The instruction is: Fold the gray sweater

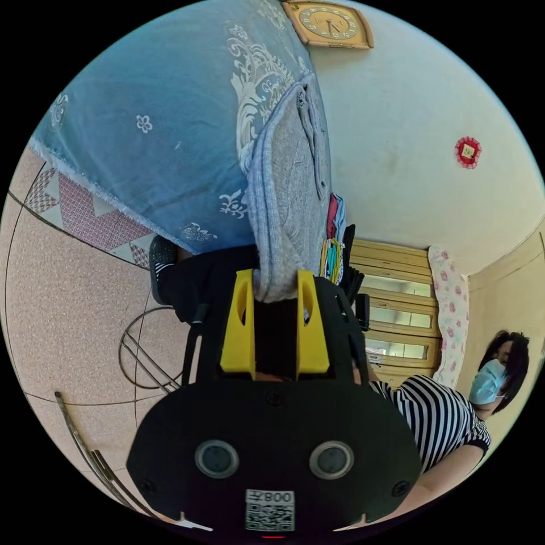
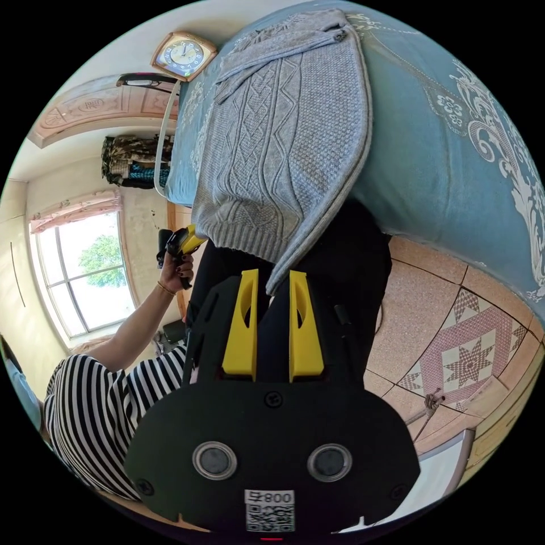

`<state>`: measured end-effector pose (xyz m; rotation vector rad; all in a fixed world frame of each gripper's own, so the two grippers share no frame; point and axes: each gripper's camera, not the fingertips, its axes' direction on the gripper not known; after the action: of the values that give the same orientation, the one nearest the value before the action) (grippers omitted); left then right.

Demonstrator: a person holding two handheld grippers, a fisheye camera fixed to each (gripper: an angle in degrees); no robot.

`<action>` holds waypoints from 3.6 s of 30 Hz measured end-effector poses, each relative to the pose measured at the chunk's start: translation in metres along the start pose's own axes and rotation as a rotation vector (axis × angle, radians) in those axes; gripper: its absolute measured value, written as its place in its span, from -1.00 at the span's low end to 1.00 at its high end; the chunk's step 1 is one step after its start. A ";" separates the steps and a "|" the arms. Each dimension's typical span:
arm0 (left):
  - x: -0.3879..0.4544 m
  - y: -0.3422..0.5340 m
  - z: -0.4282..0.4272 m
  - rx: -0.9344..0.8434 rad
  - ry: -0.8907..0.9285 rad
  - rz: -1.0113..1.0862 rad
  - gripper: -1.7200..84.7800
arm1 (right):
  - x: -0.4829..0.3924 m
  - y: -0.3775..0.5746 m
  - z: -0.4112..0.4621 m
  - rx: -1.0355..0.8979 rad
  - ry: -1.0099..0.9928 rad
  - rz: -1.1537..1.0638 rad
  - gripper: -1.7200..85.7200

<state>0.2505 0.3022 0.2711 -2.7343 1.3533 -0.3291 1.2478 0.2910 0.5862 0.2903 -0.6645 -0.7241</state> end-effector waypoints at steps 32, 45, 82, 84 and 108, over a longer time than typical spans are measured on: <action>-0.115 -0.026 -0.016 0.017 0.081 0.044 -0.82 | 0.023 0.032 0.086 0.112 0.120 0.102 -0.73; -0.164 -0.011 -0.008 0.044 0.114 0.037 -0.84 | 0.029 0.053 0.102 0.101 0.137 0.111 -0.91; -0.214 0.129 -0.035 0.038 0.279 0.157 -0.87 | 0.078 0.275 -0.058 0.199 -0.342 0.033 -0.91; -0.217 0.127 -0.030 0.025 0.253 0.141 -0.87 | 0.082 0.272 -0.054 0.206 -0.330 0.048 -0.90; -0.197 0.143 -0.019 -0.016 0.193 0.090 -0.87 | 0.049 0.293 -0.077 0.135 -0.464 0.068 -0.90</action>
<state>0.0197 0.3717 0.2358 -2.7021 1.5250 -0.5917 1.4767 0.4699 0.6858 0.2225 -1.1611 -0.6874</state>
